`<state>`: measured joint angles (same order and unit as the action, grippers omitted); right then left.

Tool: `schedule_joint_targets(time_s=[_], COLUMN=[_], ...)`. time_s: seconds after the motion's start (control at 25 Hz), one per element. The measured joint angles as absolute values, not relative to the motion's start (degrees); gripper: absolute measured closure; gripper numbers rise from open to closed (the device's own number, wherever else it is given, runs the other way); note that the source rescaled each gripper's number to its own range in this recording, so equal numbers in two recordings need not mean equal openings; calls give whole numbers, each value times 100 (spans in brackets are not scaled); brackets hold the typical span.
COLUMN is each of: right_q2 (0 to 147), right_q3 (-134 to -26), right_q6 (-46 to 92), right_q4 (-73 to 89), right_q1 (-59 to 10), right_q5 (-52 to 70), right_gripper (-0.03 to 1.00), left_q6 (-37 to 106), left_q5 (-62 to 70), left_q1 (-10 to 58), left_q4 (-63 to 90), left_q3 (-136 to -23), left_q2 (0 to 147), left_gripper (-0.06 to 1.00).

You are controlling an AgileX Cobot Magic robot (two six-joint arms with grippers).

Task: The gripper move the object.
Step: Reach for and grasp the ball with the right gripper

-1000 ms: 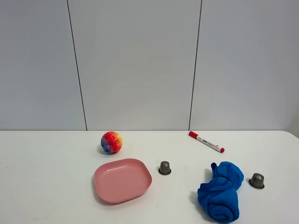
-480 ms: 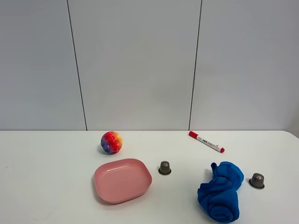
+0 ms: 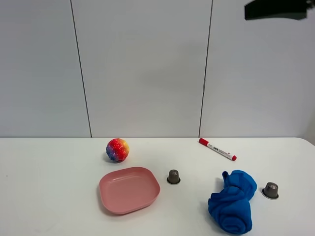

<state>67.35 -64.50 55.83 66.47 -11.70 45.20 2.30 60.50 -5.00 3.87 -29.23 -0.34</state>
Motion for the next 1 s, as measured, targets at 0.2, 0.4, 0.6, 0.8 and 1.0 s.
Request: schedule_joint_targets(time_s=[0.2, 0.4, 0.6, 0.8, 1.0], right_q2=[7900, 9364, 11112, 12594, 13537], right_q3=[-8057, -10004, -12084, -13395, -13662], right_q6=[3514, 556, -135, 160, 463], right_q4=[3640, 120, -903, -128, 283], right_q1=[-2660, -3622, -3999, -4013, -4013], right_q5=[3844, 4516, 5740, 6231, 6077], right_gripper=[-3, -3, -3, -3, -3], left_q6=[230, 230, 230, 230, 230], left_q5=[6050, 6050, 6050, 6050, 6050], left_q1=[-500, -500, -500, -500, -500], left_q4=[387, 387, 387, 387, 387], left_q3=[-2923, -2923, -2923, -2923, -2923], left_q2=[-34, -34, -34, -34, -34], left_gripper=[-6, -6, -6, -6, -6])
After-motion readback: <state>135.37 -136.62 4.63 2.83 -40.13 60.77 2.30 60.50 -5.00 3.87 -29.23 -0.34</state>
